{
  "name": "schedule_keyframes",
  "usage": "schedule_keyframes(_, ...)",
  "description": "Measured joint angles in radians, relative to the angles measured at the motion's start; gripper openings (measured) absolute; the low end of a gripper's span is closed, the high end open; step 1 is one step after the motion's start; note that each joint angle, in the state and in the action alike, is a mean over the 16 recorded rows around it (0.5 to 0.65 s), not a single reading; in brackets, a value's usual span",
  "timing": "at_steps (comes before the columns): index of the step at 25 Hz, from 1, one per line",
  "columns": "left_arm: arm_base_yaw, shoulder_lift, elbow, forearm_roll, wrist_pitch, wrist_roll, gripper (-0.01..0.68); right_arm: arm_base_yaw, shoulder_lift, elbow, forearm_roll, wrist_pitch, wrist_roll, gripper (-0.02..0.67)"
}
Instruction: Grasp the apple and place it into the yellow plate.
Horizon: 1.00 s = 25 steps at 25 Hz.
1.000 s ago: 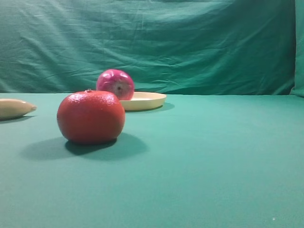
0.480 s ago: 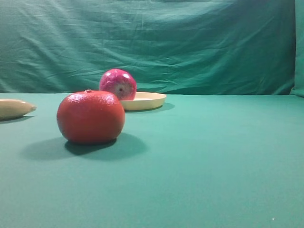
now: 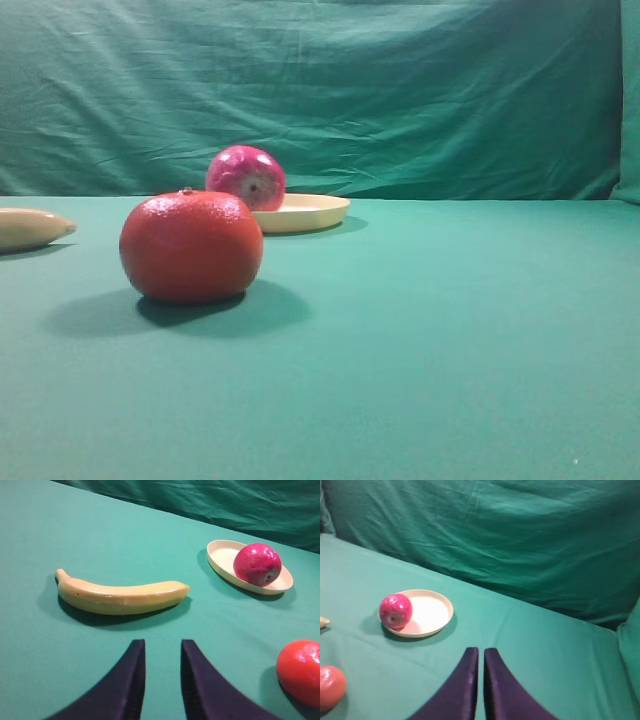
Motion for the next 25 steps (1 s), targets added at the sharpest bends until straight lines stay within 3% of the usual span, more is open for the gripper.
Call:
schedule_keyframes(12,0.0,0.0,0.0,0.0,0.0,0.0,0.157,-0.117,-0.346,0.427,0.005,-0.147,0.0,0.0)
schedule_keyframes(25,0.0,0.0,0.0,0.0,0.0,0.0,0.157,-0.193,-0.411,0.676,0.031,-0.236,0.0,0.0)
